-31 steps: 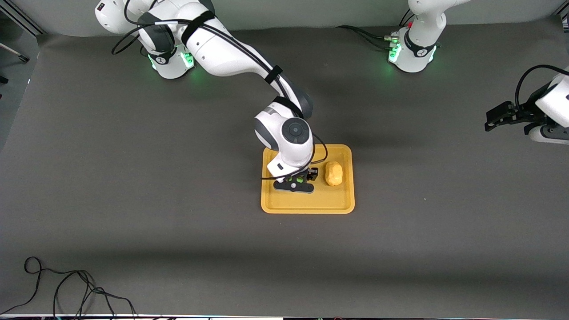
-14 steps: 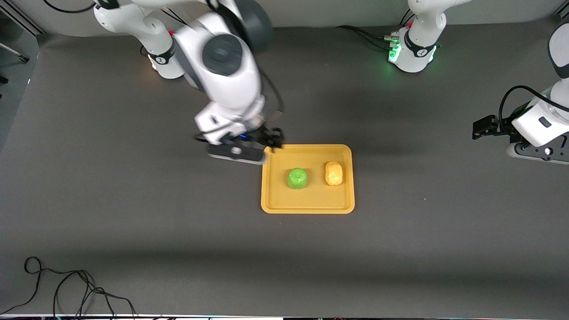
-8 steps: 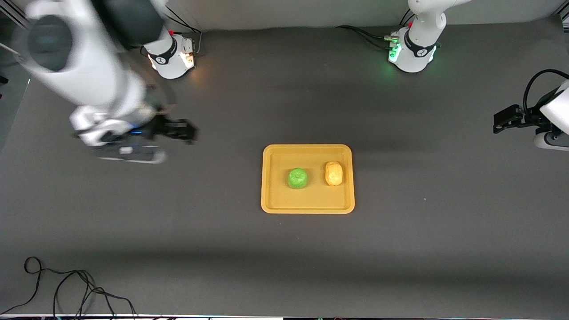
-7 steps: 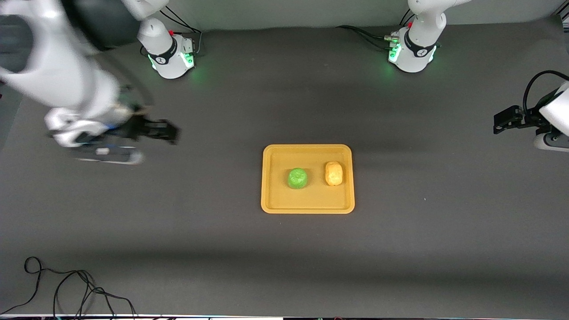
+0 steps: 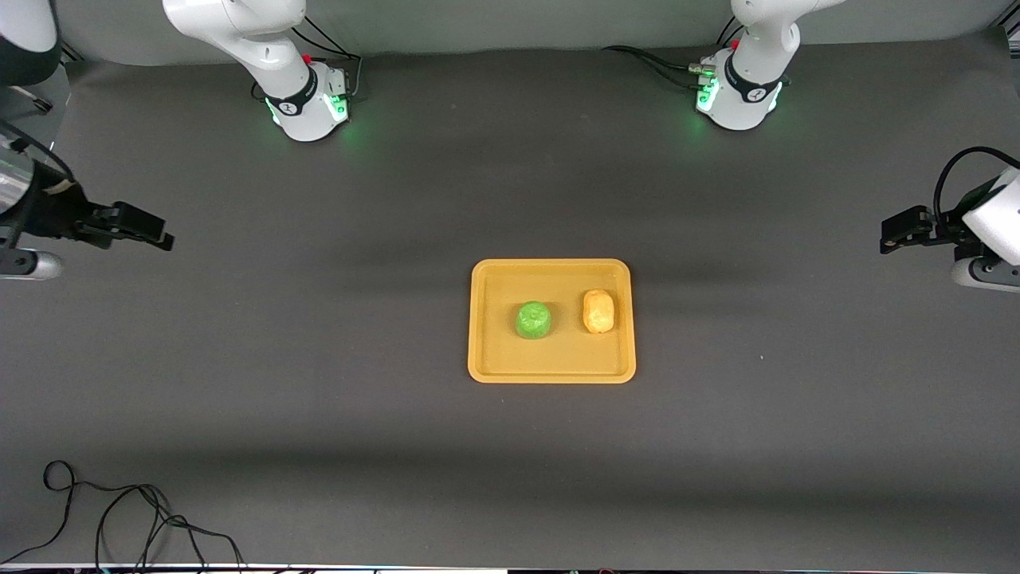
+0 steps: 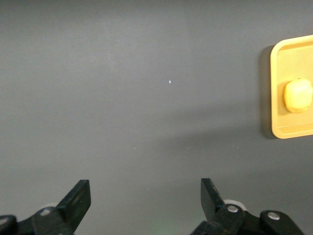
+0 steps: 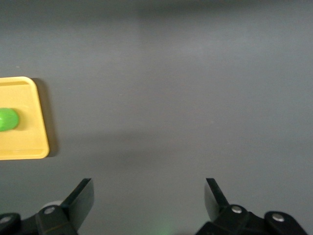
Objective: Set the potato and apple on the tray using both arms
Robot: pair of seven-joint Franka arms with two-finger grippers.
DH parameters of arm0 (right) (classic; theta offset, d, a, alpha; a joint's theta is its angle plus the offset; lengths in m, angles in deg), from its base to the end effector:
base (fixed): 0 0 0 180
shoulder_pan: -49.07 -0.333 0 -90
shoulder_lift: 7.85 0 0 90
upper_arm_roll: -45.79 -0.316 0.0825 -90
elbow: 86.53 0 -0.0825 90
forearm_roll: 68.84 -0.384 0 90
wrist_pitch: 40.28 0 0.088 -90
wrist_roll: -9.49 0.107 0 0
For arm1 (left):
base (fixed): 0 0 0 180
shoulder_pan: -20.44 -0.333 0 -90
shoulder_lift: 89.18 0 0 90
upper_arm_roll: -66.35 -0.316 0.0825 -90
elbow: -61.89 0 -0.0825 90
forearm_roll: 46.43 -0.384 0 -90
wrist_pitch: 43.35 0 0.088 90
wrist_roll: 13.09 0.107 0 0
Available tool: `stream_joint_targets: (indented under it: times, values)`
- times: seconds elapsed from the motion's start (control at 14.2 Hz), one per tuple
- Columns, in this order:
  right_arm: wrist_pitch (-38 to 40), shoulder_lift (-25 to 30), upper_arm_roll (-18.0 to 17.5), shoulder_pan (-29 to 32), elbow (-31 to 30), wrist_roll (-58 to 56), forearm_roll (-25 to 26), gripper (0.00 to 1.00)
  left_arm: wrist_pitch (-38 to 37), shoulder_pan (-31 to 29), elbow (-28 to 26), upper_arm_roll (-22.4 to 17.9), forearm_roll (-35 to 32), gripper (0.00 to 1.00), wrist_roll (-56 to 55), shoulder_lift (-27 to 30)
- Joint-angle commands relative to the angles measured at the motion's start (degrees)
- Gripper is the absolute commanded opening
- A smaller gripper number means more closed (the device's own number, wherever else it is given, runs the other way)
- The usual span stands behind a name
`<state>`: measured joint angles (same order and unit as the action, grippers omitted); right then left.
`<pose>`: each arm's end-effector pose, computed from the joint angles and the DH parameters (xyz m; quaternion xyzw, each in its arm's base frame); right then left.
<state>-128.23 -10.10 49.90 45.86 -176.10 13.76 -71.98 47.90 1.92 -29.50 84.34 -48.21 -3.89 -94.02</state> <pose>0.5619 -0.0020 0.6033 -0.9981 0.0450 0.0345 0.0250 0.5768 0.0154 0.5693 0.9962 -0.0765 -0.0414 0.0011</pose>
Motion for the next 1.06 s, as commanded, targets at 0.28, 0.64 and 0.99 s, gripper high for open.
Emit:
stream_joint_targets:
  times: [0.28,0.64,0.99]
  values:
    - [-2.0,1.1,0.9,0.7,-1.8,-3.4,3.2,1.0,-1.3,2.5,0.6,0.3,0.6,1.0,-0.9,-0.2]
    - [-1.9,0.6,0.8,0.7,-1.1,-3.7,4.6,1.0,-0.5,2.5,-2.2,0.2,-0.9,1.0,-0.9,1.2]
    - [-1.9,0.5,0.9,0.8,-1.2,-3.7,4.2,1.0,2.0,2.4,-5.0,0.2,-0.9,1.0,-0.2,3.0]
